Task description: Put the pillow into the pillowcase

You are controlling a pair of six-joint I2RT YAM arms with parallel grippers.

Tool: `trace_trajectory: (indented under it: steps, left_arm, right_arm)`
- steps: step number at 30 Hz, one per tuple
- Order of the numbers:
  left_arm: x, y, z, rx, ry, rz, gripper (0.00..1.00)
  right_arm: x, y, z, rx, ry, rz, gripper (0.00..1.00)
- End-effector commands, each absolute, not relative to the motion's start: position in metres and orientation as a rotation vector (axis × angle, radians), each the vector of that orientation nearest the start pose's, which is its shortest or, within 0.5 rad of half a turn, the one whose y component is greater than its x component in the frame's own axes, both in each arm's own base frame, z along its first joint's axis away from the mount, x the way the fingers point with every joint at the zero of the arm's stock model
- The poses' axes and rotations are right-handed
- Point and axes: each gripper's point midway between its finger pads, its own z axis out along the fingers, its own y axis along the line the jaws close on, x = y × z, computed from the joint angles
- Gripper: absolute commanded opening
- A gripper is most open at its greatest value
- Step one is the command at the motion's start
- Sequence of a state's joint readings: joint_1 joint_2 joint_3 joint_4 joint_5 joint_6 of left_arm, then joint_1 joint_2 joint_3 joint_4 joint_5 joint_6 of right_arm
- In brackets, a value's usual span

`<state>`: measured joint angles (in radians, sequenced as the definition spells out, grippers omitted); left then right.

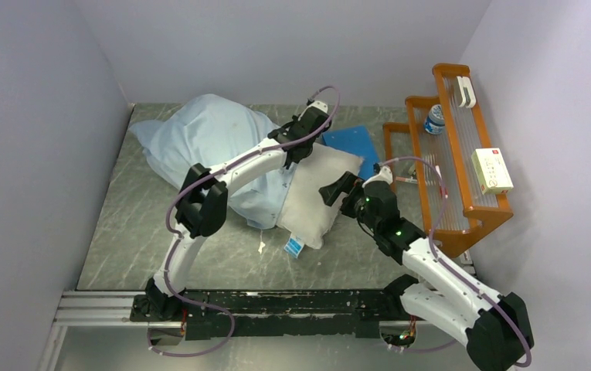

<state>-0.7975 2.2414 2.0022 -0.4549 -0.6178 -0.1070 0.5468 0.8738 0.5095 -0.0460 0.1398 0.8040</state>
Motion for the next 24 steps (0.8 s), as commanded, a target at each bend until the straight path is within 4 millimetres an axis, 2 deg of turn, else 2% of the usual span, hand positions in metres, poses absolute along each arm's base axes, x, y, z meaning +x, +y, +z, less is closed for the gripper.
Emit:
trace_trajectory:
  steps: [1,4,5,6,8,9,12,15,19,21,24]
  left_arm:
    - [0.481,-0.337,0.166,0.424,2.054,0.217,0.05]
    - [0.462,-0.358,0.201,0.453,2.011,0.068,0.05]
    - [0.452,-0.365,0.219,0.461,1.978,0.020,0.05]
    - [0.438,-0.373,0.244,0.460,1.926,-0.036,0.05]
    - [0.414,-0.386,0.274,0.466,1.857,-0.131,0.05]
    - [0.404,-0.391,0.282,0.466,1.837,-0.184,0.05]
    - [0.384,-0.399,0.297,0.452,1.828,-0.322,0.05]
    - [0.363,-0.410,0.308,0.447,1.837,-0.475,0.05]
    - [0.332,-0.431,0.322,0.459,1.818,-0.632,0.05]
    - [0.324,-0.438,0.321,0.459,1.829,-0.689,0.05]
    - [0.322,-0.441,0.307,0.466,1.860,-0.693,0.05]
  right_arm:
    - [0.277,0.180,0.156,0.348,1.996,0.812,1.00]
    - [0.280,0.197,0.162,0.276,1.952,0.947,0.98]
    - [0.285,0.198,0.164,0.272,1.949,0.973,0.97]
    - [0.289,0.202,0.158,0.279,1.978,0.988,0.96]
    - [0.295,0.210,0.157,0.264,1.988,1.021,0.92]
    - [0.298,0.214,0.154,0.267,1.985,1.042,0.90]
    - [0.300,0.229,0.158,0.259,1.936,1.162,0.80]
    - [0.305,0.249,0.173,0.226,1.892,1.252,0.70]
    - [0.306,0.285,0.199,0.148,1.855,1.296,0.69]
    - [0.304,0.302,0.213,0.125,1.821,1.338,0.68]
    - [0.299,0.322,0.227,0.087,1.771,1.416,0.66]
